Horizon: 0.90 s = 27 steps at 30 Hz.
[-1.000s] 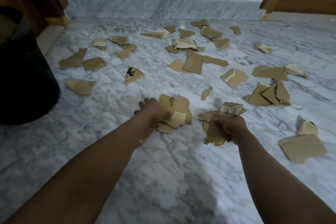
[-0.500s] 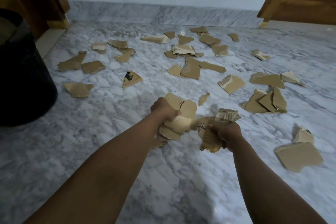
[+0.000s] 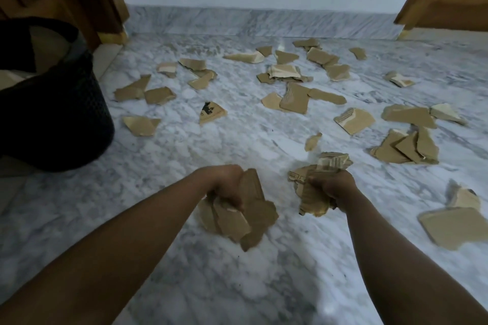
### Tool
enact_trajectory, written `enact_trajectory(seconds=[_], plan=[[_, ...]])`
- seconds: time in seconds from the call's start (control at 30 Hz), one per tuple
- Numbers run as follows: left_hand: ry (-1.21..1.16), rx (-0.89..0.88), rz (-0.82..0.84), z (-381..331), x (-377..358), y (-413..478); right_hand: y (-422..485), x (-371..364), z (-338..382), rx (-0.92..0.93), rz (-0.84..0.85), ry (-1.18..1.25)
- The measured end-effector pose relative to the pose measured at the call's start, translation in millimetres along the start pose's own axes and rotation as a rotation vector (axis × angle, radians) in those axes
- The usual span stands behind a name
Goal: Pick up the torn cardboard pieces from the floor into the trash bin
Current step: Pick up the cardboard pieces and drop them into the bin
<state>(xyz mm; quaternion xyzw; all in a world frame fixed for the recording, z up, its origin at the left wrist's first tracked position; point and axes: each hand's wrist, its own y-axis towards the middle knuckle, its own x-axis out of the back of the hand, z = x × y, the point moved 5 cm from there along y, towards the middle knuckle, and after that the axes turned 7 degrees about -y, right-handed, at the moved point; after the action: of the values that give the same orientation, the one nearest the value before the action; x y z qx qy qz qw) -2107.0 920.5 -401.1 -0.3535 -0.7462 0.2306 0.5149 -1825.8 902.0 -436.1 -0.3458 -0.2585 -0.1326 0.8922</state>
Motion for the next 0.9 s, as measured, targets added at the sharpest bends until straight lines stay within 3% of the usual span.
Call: enact_trajectory(seconds=[0.17, 0.3, 0.43, 0.57, 0.63, 0.73, 0.9], plan=[[0.157, -0.103, -0.116, 11.6, -15.2, 13.7, -7.6, -7.6, 31.4, 0.21, -0.016, 0.192], [0.181, -0.072, -0.1, 14.8, -18.4, 21.3, 11.6, -9.5, 53.8, 0.069, 0.041, 0.459], [0.134, -0.065, -0.077, 17.6, -20.7, 30.7, 54.7, -18.9, 73.2, -0.059, 0.064, 0.495], [0.09, -0.059, -0.053, 24.3, -21.3, 37.7, 235.1, -34.4, 36.3, -0.107, -0.085, 0.131], [0.075, -0.069, -0.051, 25.3, -20.4, 38.6, 203.4, -39.1, 53.4, -0.057, -0.043, 0.039], [0.033, -0.089, -0.072, 28.1, -18.9, 38.2, 87.7, -39.0, 105.6, 0.02, -0.003, 0.027], [-0.132, -0.047, -0.163, 38.1, -19.9, 22.5, 47.0, -62.4, 127.7, 0.062, 0.115, -0.238]])
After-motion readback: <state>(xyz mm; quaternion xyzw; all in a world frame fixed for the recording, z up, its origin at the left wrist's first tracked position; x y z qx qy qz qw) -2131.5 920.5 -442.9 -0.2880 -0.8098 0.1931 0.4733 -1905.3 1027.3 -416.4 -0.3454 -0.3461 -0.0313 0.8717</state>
